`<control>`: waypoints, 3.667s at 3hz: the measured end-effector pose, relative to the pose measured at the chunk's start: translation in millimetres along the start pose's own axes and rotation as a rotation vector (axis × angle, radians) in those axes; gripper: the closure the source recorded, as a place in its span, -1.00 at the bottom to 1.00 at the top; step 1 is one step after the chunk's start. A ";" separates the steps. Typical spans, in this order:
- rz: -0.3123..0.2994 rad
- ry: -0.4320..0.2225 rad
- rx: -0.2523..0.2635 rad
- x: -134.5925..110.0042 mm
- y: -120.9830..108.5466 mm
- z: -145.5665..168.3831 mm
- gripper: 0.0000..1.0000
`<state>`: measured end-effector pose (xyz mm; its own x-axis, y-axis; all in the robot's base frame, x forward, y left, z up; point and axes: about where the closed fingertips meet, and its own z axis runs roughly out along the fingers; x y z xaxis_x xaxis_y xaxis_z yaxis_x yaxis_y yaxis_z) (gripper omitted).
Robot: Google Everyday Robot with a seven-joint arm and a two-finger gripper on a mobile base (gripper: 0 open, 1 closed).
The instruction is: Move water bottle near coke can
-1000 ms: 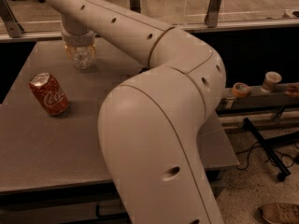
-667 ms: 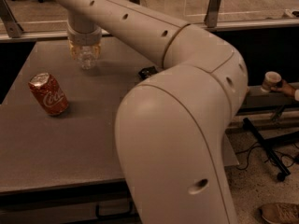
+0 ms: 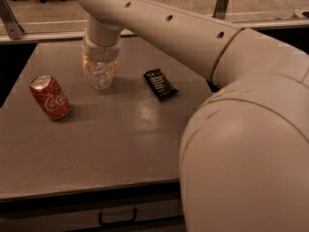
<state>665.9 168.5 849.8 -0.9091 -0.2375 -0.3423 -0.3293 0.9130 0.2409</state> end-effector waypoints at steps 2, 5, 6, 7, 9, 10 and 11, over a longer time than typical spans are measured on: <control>0.094 0.086 -0.050 41.3 21.9 -11.0 0.20; 0.084 0.197 -0.219 50.9 61.8 -21.4 -1.00; 0.061 0.221 -0.238 51.5 68.8 -21.5 -1.00; 0.058 0.223 -0.238 51.1 69.2 -21.8 -1.00; 0.206 -0.040 -0.129 -7.3 -9.8 -84.2 -1.00; 0.332 -0.217 -0.048 -38.6 -70.6 -129.9 -1.00; 0.358 -0.243 -0.029 -43.3 -81.8 -134.5 -1.00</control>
Offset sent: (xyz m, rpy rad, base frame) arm -0.0727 0.0182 0.0162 0.0821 0.1783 -0.0278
